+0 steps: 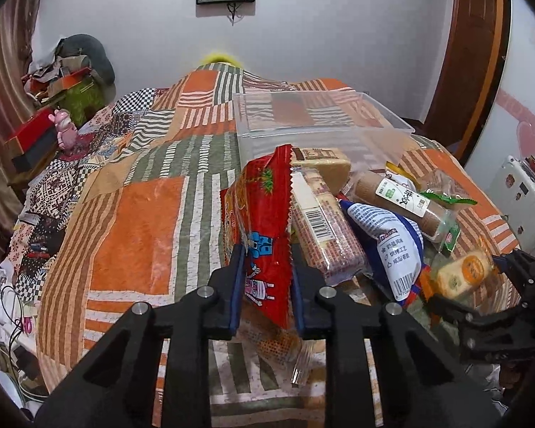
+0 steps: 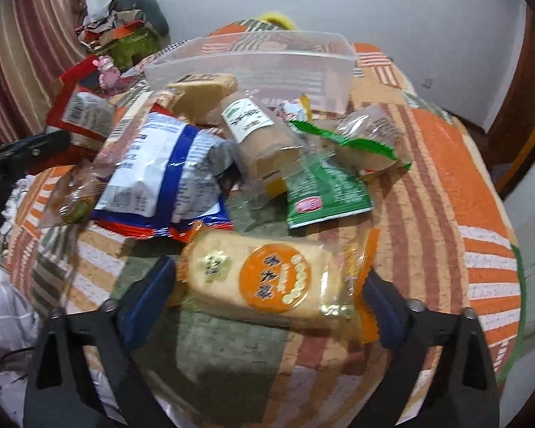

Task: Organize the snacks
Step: 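Lift both snacks into the clear plastic box and open both grippers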

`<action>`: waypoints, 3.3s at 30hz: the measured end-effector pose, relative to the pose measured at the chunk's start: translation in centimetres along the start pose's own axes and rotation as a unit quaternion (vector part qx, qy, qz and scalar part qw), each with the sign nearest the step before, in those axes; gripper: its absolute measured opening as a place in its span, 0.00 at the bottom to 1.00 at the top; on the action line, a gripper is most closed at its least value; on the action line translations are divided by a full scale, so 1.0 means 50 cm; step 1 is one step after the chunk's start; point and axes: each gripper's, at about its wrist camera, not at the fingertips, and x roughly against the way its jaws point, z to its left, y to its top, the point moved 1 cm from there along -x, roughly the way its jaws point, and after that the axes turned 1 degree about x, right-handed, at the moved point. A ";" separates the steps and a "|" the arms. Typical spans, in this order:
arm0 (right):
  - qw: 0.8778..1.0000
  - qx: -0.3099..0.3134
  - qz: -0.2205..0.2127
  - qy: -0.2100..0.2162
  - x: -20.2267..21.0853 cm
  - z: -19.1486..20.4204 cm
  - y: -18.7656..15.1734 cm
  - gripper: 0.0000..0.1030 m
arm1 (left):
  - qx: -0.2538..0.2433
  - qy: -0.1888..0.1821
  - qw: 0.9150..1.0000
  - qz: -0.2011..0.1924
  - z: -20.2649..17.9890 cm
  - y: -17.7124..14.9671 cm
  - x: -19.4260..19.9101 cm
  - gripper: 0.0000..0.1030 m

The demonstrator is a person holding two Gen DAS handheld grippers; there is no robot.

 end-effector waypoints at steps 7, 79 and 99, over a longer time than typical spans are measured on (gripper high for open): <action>1.000 -0.009 -0.016 0.002 0.020 -0.010 -0.001 0.69 | -0.003 0.002 1.000 -0.014 -0.001 0.002 0.024 0.17; 0.994 0.026 -0.104 -0.018 -0.093 -0.061 0.384 0.69 | -0.038 -0.028 0.996 -0.074 -0.066 0.379 -0.182 0.08; 0.995 0.056 -0.087 -0.012 -0.079 -0.036 0.387 0.74 | -0.032 -0.056 0.998 -0.023 -0.078 0.369 -0.219 0.16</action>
